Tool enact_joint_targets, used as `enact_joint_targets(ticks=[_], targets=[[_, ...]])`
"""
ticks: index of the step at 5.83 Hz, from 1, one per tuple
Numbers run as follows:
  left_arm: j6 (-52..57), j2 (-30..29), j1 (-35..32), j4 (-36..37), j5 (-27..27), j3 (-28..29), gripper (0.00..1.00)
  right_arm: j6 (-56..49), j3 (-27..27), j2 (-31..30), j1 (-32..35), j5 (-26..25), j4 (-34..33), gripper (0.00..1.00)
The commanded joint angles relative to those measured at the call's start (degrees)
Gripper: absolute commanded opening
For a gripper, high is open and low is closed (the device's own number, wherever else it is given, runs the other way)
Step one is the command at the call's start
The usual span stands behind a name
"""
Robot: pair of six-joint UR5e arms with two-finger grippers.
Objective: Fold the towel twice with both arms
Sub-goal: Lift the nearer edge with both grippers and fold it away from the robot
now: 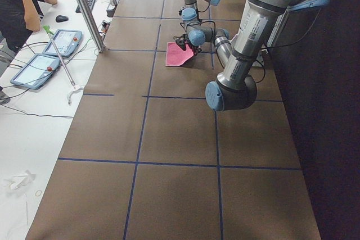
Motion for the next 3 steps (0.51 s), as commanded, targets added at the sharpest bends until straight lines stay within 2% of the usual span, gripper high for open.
enact_joint_targets(ticks=[1,3], targets=[[-0.9,-0.3,-1.5,-0.2,-0.1,0.3,0.0,-0.4,-1.7,0.6,1.7,0.2,0.5,0.0],[-0.9,-0.3,-4.1,-0.9,-0.2,1.4,0.0,-0.6,-6.6,3.0,2.6,0.4,0.7,0.0]])
